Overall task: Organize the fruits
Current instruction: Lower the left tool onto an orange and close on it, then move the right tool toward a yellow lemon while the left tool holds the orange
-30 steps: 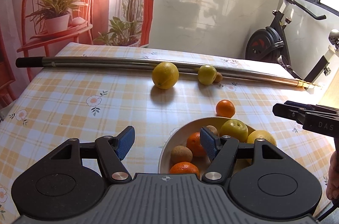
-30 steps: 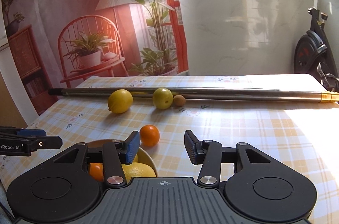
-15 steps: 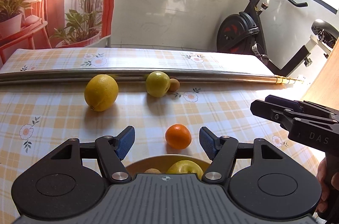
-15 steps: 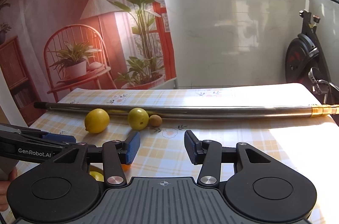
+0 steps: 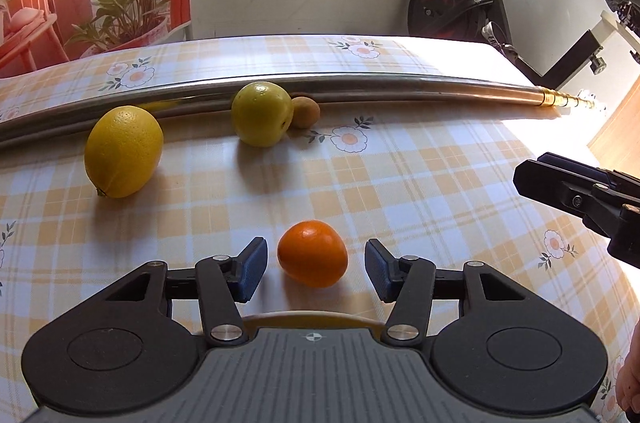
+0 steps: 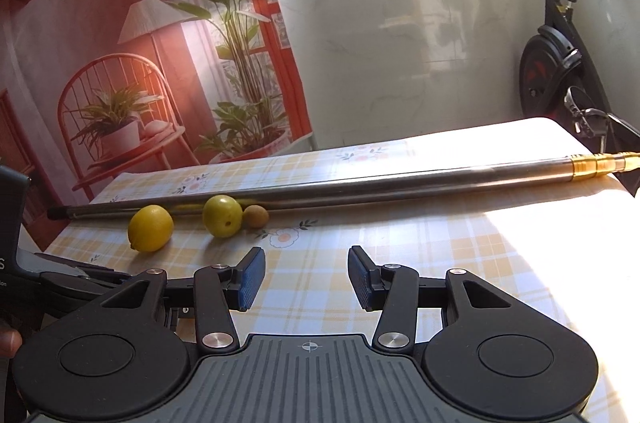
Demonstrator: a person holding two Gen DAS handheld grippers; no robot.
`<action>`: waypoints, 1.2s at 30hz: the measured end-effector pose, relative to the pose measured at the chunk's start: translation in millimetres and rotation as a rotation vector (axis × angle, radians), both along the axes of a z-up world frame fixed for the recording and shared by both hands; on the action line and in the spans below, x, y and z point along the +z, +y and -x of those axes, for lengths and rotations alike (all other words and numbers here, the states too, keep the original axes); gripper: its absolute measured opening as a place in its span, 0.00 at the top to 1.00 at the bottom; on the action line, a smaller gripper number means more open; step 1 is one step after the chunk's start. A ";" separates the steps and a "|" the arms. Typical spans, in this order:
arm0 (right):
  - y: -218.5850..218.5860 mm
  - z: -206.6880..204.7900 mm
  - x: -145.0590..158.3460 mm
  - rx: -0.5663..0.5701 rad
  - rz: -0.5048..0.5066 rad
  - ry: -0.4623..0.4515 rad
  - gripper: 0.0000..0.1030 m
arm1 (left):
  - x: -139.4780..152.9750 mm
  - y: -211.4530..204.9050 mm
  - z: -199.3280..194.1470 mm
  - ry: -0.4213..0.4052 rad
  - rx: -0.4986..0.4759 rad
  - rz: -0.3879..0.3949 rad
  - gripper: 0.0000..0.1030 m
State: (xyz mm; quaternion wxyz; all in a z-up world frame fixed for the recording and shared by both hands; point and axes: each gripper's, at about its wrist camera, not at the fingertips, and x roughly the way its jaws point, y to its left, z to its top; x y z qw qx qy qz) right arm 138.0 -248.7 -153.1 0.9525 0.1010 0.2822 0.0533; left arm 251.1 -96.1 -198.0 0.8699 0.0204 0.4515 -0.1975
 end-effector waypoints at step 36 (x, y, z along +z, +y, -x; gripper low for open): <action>116.1 -71.5 40.0 0.326 0.084 0.013 0.50 | 72.0 164.5 64.0 -0.268 0.238 -0.012 0.61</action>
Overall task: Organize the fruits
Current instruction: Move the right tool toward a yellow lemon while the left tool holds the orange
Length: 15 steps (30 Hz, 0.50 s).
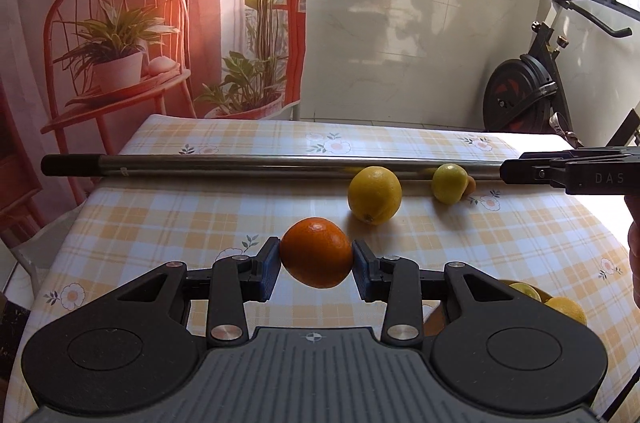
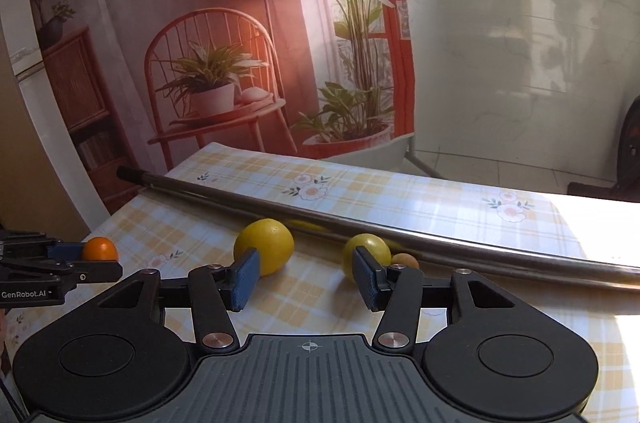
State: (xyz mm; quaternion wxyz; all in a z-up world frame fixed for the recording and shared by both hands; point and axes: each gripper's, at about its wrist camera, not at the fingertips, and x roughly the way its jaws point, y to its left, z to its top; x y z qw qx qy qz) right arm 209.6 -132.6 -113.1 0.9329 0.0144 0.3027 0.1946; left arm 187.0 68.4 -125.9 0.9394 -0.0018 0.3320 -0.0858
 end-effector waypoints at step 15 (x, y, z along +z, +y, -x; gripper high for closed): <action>97.7 -78.2 -36.3 0.107 0.123 0.129 0.36 | -26.2 32.8 -3.9 -0.005 0.071 0.069 0.61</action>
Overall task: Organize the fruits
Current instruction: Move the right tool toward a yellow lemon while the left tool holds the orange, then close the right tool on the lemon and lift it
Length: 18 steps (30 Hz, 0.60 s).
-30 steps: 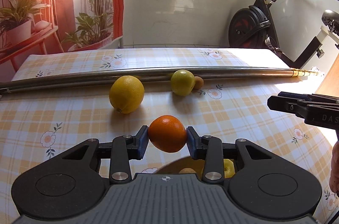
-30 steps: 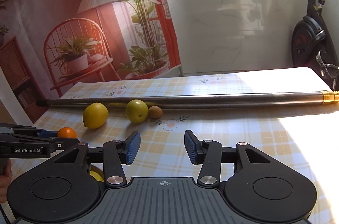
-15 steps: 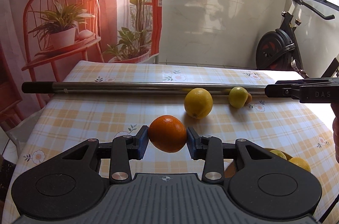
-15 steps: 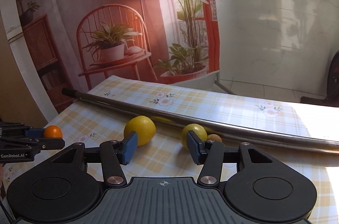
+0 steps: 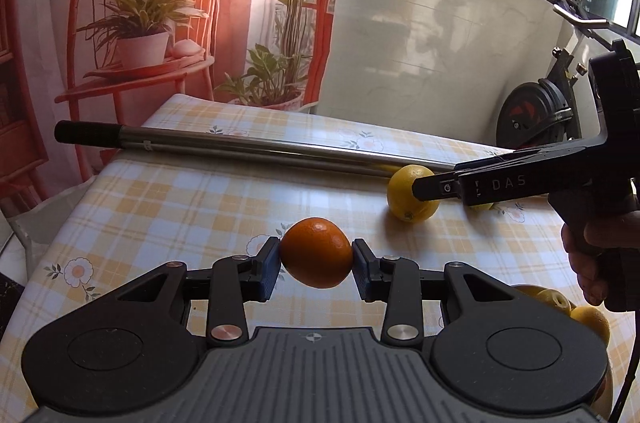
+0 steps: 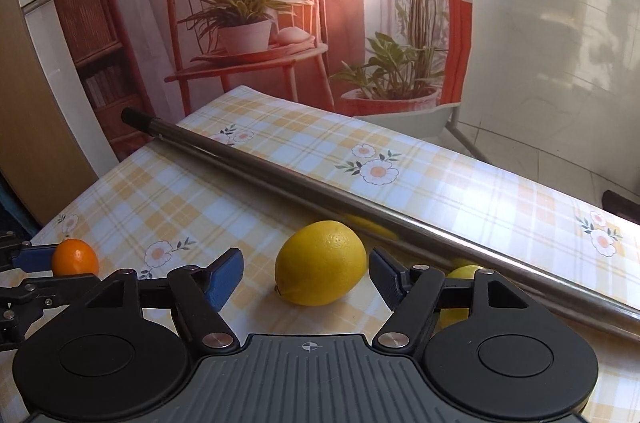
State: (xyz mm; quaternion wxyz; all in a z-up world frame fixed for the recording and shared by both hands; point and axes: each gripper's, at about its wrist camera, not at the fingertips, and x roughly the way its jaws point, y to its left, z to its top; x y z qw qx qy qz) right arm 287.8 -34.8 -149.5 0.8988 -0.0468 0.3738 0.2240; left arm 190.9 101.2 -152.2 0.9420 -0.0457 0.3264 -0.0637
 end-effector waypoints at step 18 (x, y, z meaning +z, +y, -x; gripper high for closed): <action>-4.5 -25.9 -29.9 -0.094 -0.039 0.145 0.45 | -8.0 3.8 7.5 0.023 0.004 0.042 0.61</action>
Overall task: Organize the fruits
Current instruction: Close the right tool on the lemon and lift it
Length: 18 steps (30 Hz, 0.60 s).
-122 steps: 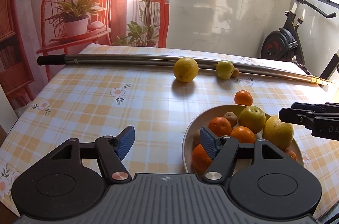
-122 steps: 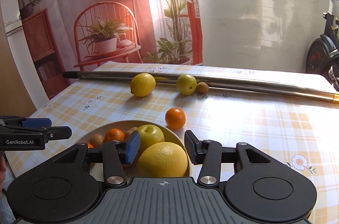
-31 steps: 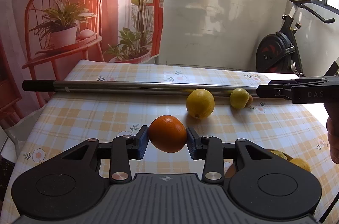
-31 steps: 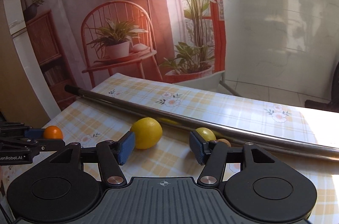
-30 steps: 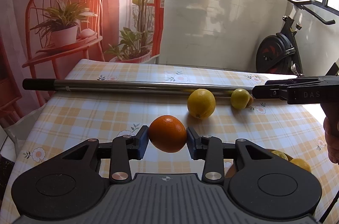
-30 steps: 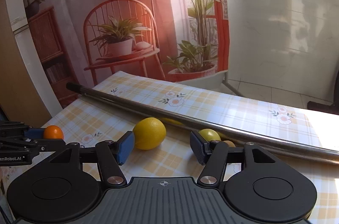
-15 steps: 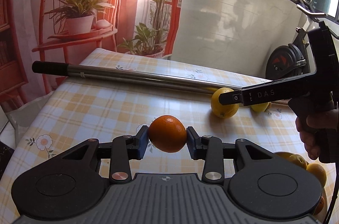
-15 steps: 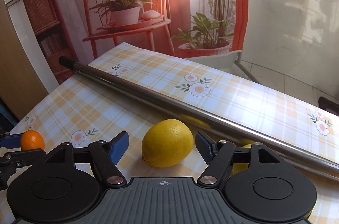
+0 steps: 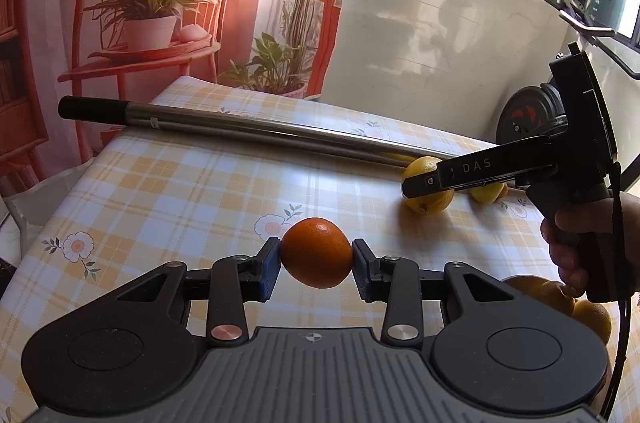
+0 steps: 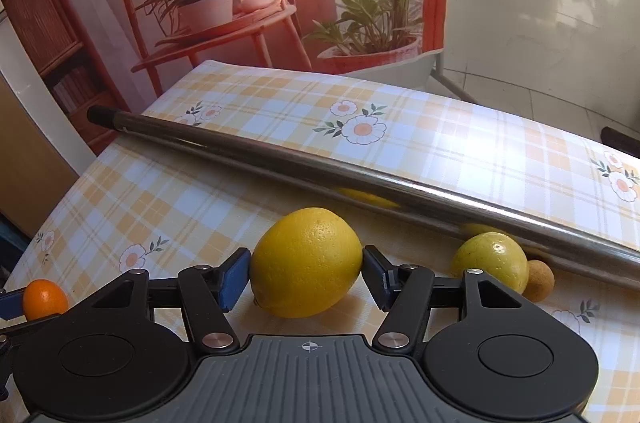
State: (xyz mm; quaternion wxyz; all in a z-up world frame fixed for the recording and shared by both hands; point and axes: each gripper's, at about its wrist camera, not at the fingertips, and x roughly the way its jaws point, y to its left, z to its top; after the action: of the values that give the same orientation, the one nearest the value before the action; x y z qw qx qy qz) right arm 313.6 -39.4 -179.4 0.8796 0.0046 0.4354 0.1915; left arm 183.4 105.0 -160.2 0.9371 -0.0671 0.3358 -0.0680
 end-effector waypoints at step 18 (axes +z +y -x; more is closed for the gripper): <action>-67.6 152.2 57.0 0.093 -0.122 -0.124 0.45 | 12.0 -41.9 69.0 0.067 -0.202 -0.030 0.61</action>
State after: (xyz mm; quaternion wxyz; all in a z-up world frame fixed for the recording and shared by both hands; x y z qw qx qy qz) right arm 161.4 -107.0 -122.3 0.8932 0.0259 0.3673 0.2581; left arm 114.4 63.1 -148.3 0.9146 -0.0211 0.3728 -0.1550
